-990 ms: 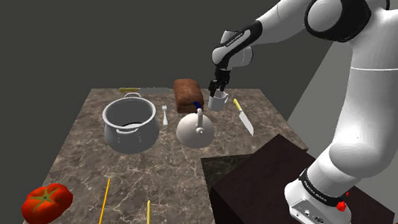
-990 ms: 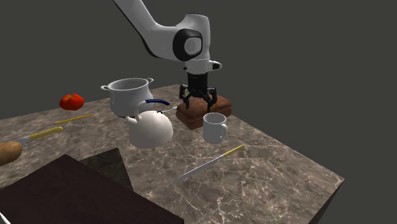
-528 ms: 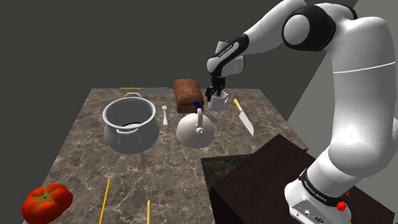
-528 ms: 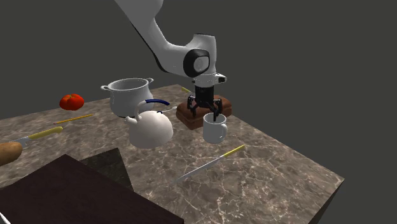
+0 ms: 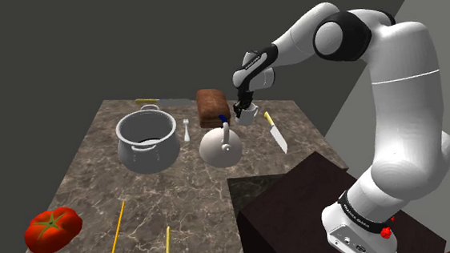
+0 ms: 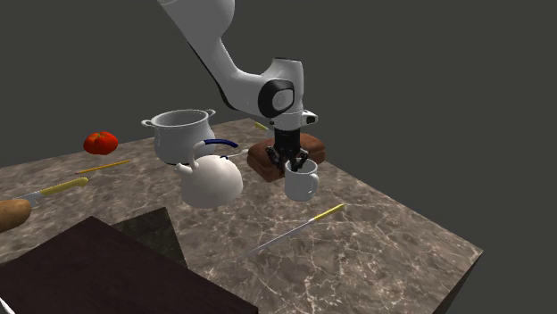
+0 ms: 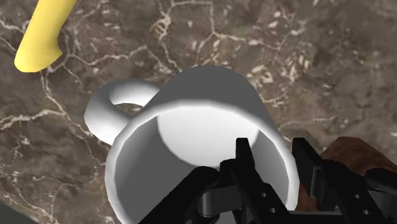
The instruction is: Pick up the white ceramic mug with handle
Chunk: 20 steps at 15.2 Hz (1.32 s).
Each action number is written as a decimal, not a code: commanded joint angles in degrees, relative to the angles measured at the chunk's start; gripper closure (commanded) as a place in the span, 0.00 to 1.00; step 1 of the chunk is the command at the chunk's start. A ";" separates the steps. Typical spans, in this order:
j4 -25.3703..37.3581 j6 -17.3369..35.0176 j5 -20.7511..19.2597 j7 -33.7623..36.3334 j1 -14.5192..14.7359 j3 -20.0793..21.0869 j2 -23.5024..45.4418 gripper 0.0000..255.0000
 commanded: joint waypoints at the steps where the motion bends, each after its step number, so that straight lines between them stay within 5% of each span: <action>1: -0.01 0.04 0.01 0.00 0.00 0.00 0.02 1.00; 20: -0.65 -6.15 -1.05 0.70 0.66 -0.89 -6.83 1.00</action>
